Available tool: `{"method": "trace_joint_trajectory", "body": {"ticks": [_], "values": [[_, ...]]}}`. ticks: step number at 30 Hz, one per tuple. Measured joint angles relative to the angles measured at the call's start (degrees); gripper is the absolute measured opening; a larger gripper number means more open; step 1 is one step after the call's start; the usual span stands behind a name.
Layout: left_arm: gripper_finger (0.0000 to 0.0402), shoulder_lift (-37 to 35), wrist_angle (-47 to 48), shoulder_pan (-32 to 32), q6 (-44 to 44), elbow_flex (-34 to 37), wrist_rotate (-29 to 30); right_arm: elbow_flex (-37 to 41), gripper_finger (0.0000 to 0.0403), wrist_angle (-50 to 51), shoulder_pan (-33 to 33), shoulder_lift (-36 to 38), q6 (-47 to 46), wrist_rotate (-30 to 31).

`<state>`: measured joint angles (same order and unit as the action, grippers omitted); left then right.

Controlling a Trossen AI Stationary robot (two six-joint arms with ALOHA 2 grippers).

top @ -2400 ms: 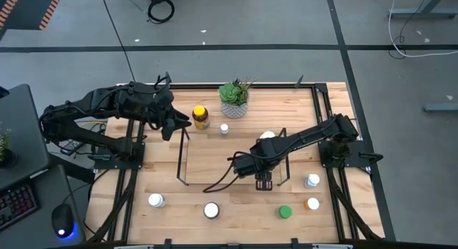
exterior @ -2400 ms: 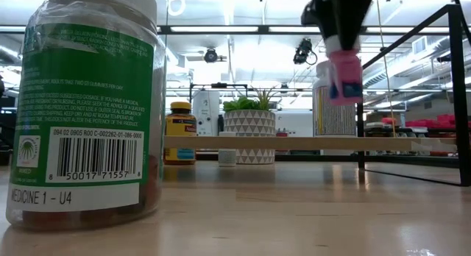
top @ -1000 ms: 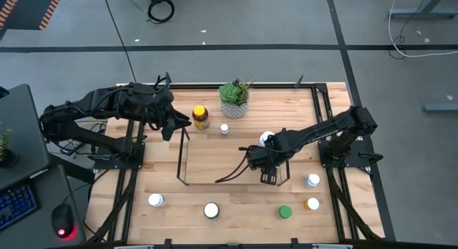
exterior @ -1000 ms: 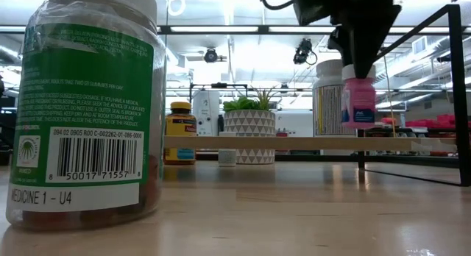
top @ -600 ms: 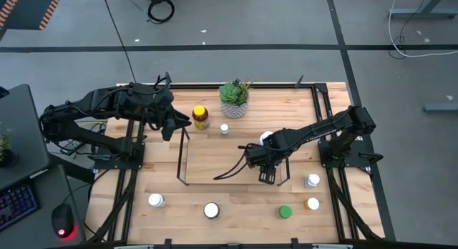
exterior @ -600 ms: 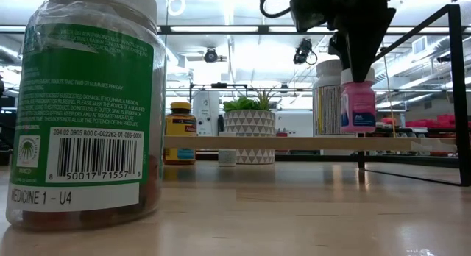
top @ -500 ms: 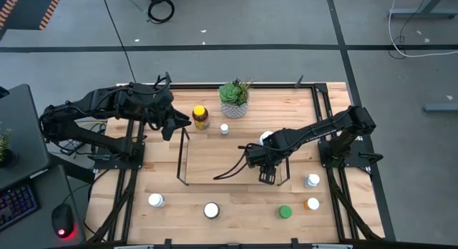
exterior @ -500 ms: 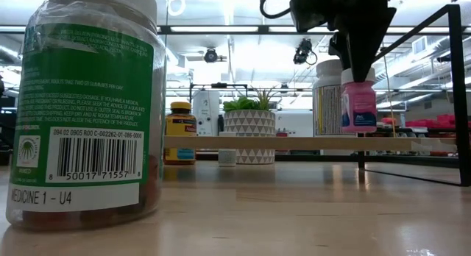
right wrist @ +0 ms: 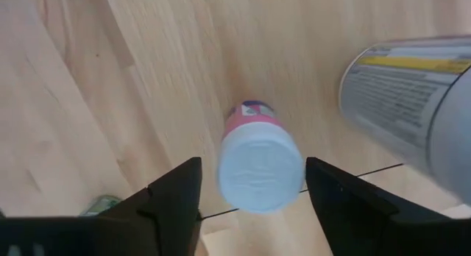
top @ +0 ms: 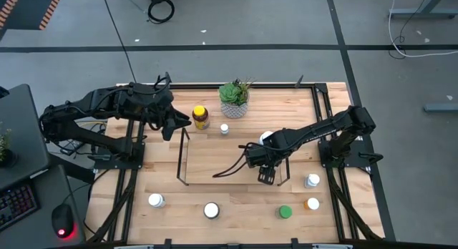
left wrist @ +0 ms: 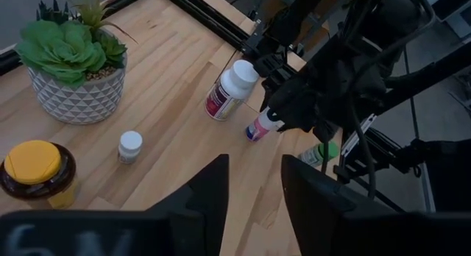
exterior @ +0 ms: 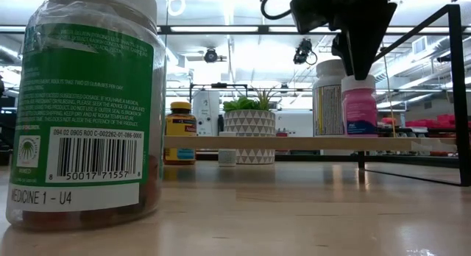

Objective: Pick and place medicine bottles onto shelf by color
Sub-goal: Put the pink medicine bottle on the shelf, then put the large green medicine bottle on the shelf

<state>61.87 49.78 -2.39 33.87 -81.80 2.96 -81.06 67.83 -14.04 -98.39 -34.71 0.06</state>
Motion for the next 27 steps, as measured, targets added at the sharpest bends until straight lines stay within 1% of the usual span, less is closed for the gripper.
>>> {"method": "trace_joint_trajectory", "body": {"ticks": [3,6,8,10,15,22,27], "values": [[0.0138,0.0,0.0,0.0,0.0,0.0,-0.58,-0.04,0.0267,0.03,0.0,0.06,-1.26,-1.72],[0.0143,0.0,-0.13,0.0,-0.3,0.0,-2.88,-0.74,0.0278,0.93,0.0,0.07,-2.65,-2.97],[0.0146,0.0,-0.96,0.02,-1.41,0.0,-5.1,-1.72,0.0284,1.43,0.0,0.09,-2.87,-3.05],[0.0146,0.0,-2.33,0.16,-1.94,0.0,-6.91,-3.12,0.0289,1.7,-0.02,0.09,-2.87,-1.87],[0.0136,-0.22,-8.85,1.41,-2.03,0.01,-7.91,-7.85,0.0295,3.07,-0.02,0.15,-3.27,-0.66],[0.0126,-1.77,-20.35,4.34,-4.8,-0.02,-10.38,-15.0,0.0295,10.88,-0.55,0.15,-6.08,-0.75],[0.0123,-2.1,-21.45,8.93,-9.67,-0.01,-10.28,-20.01,0.0295,15.62,-1.73,0.17,-8.85,0.31]]}}
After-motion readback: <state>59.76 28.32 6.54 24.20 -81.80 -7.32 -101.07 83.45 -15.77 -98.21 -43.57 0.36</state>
